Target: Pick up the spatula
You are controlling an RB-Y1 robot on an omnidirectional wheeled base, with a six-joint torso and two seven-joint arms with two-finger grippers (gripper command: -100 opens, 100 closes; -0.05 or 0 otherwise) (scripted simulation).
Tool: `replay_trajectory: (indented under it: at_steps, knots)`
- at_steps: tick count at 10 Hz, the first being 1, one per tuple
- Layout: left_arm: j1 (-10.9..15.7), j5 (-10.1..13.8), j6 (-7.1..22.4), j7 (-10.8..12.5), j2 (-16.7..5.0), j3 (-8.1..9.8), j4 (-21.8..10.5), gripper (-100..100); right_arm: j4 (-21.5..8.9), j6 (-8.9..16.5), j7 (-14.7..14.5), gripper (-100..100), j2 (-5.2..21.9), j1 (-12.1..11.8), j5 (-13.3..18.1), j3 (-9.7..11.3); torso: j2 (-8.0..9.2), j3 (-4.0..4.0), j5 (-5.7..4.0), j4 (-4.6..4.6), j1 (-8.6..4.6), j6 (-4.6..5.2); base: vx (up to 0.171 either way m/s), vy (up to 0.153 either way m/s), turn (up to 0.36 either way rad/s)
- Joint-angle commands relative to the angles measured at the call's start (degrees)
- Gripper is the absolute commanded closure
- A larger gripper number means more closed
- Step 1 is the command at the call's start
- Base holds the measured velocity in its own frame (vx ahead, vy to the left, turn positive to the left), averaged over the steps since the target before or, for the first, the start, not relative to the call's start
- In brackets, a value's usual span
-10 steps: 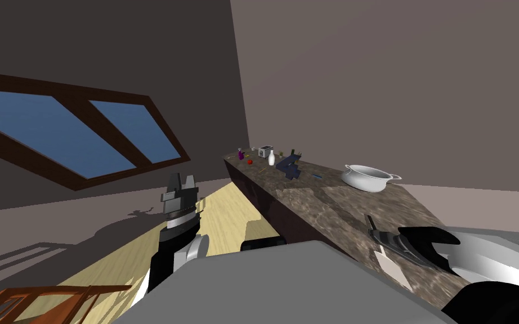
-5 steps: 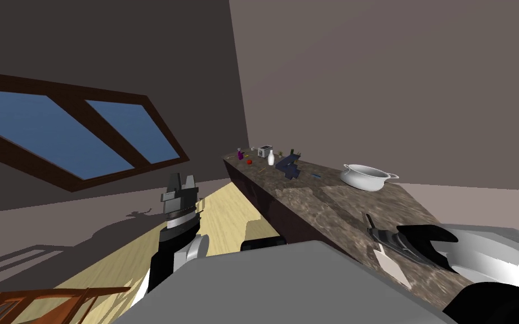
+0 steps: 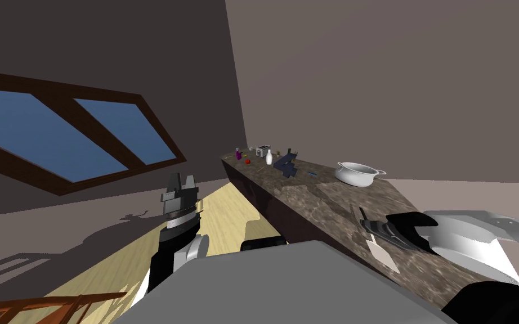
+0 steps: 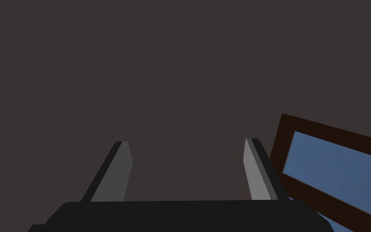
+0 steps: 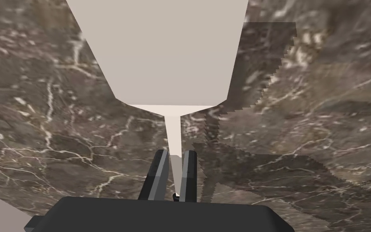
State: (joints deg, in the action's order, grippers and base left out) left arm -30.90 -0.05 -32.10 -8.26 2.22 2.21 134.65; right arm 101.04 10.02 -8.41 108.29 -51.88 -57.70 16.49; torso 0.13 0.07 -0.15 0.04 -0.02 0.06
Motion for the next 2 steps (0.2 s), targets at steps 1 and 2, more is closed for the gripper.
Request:
replay_trajectory:
  at_steps: [1,2]
  knots:
    - [0.0,0.0,0.0,0.0,0.0,0.0,0.0,0,0.0,0.0,0.0,100,0.0,0.0,0.0,0.0,0.0,0.0,0.0,0.0,0.0,0.0,-0.009,0.0,-0.009]
    - [0.0,0.0,0.0,0.0,0.0,0.0,0.0,0,0.02,-0.07,0.02,0,0.11,-0.02,-0.09,-0.02,-0.05,-0.03,-0.03,-0.01,-0.02,-0.01,0.0,0.0,0.0]
